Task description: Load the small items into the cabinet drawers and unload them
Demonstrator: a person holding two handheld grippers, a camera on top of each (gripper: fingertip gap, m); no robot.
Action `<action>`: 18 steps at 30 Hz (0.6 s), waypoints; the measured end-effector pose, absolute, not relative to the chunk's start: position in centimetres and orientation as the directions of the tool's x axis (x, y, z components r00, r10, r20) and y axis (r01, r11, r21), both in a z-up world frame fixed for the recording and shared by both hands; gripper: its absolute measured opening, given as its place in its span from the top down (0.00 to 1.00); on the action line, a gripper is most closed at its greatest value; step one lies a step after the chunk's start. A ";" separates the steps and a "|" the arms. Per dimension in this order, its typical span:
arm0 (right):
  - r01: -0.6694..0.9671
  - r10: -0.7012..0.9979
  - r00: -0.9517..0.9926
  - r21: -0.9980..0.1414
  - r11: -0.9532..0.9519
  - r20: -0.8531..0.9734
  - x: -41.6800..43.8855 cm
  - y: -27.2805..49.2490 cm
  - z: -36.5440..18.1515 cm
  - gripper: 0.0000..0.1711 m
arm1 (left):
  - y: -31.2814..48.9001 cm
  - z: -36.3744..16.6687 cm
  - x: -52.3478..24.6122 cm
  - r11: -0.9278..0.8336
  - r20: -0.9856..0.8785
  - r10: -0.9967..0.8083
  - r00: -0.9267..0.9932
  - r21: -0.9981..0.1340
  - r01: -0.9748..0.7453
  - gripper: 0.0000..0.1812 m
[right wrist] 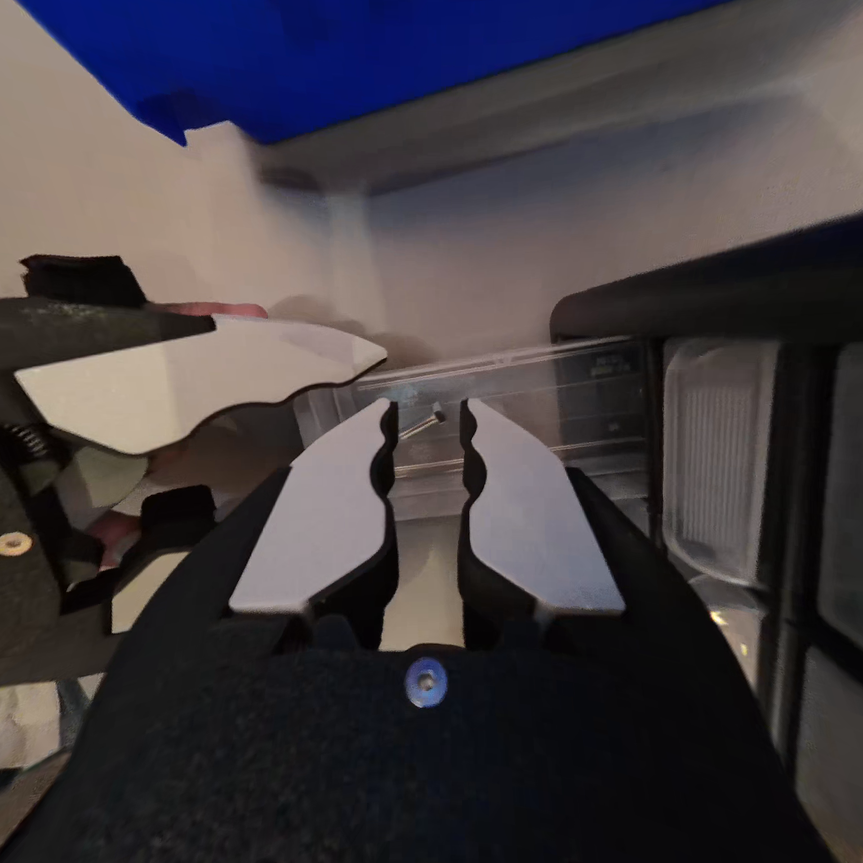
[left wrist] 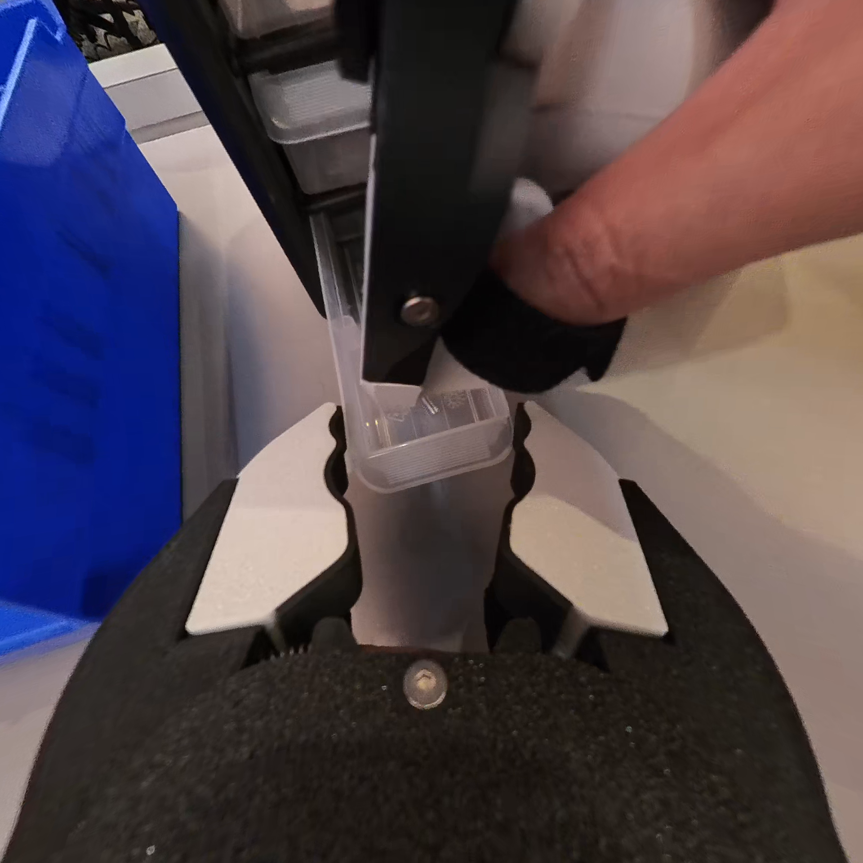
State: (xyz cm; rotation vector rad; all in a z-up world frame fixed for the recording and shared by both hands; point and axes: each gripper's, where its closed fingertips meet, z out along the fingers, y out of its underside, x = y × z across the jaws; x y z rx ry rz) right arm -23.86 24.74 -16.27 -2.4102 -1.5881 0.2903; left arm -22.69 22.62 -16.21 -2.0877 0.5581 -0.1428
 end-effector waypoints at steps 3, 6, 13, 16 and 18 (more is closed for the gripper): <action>0.901 0.929 0.370 -0.235 -0.365 -0.024 -23.9 24.8 -16.7 0.86 | 22.6 -16.3 -22.7 -0.457 -0.120 -0.440 0.890 -0.823 -0.337 0.62; 0.916 0.930 0.367 -0.169 -0.365 -0.023 -23.8 24.9 -16.9 0.87 | 22.6 -16.3 -22.6 -0.455 -0.125 -0.437 0.891 -0.823 -0.339 0.62; 0.924 0.929 0.368 -0.093 -0.370 -0.043 -23.6 24.2 -17.2 1.00 | 22.5 -16.4 -22.7 -0.460 -0.125 -0.433 0.892 -0.821 -0.339 0.62; 0.932 0.937 0.348 -0.096 -0.350 -0.033 -23.7 24.1 -17.2 1.00 | 22.6 -16.4 -22.7 -0.458 -0.128 -0.436 0.891 -0.821 -0.342 0.62; 0.929 0.935 0.352 -0.108 -0.354 -0.039 -23.8 24.0 -17.1 1.00 | 22.6 -16.4 -22.7 -0.460 -0.123 -0.437 0.891 -0.821 -0.339 0.62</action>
